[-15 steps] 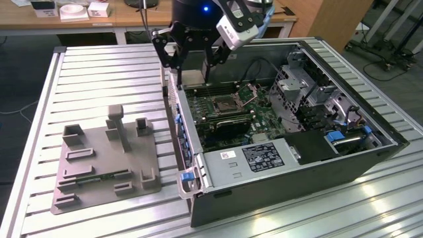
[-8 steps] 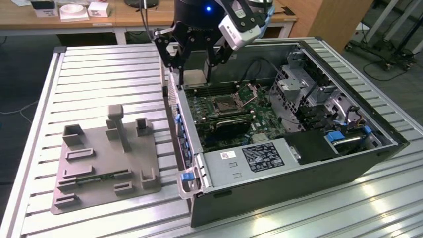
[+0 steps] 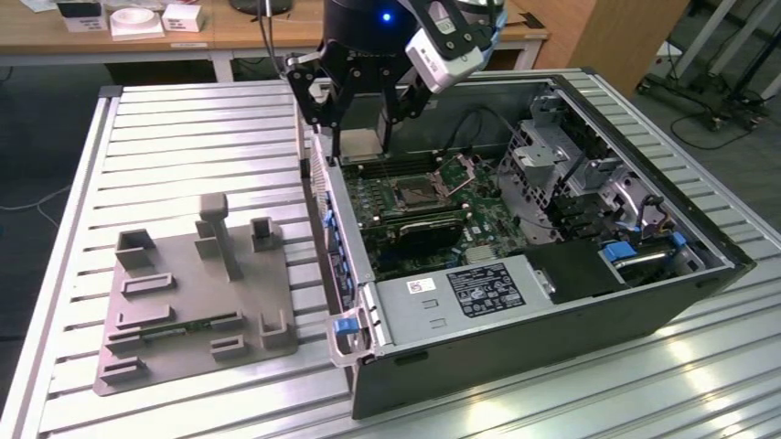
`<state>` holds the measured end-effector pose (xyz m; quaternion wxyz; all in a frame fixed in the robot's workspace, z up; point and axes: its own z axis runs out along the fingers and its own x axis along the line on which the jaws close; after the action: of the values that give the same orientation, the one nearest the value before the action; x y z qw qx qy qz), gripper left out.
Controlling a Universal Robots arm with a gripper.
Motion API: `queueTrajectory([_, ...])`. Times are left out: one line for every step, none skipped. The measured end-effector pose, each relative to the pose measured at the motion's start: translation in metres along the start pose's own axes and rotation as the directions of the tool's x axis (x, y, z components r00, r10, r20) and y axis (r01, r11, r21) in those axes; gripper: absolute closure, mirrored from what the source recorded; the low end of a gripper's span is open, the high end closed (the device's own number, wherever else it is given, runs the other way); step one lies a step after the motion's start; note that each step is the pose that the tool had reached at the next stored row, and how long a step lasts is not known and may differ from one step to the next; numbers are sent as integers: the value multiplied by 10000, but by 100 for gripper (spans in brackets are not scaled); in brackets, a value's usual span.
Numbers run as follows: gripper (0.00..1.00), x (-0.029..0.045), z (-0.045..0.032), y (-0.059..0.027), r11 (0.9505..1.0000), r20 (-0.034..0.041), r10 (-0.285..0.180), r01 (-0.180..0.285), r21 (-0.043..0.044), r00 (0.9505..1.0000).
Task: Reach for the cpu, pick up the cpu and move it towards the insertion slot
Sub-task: 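Pick up the cpu and move it towards the insertion slot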
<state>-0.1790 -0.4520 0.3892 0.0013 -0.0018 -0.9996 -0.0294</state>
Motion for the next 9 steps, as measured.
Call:
queueTrajectory([45,-1,0,0,10000,0,0,0,0,10000])
queueTrajectory([45,-3,1,0,10000,0,0,0,0,10000])
queueTrajectory([45,-5,2,0,10000,0,0,0,0,10000])
queueTrajectory([45,-7,2,0,10000,0,0,0,-1,10000])
queueTrajectory([45,-9,2,0,10000,0,-1,1,-1,10000])
queueTrajectory([45,-14,3,0,10000,0,-1,1,0,10000])
queueTrajectory([45,-19,3,0,10000,0,-1,1,0,10000])
queueTrajectory([45,-26,4,0,10000,-1,0,0,1,10000])
queueTrajectory([45,-37,4,0,10000,-1,0,0,1,10000])
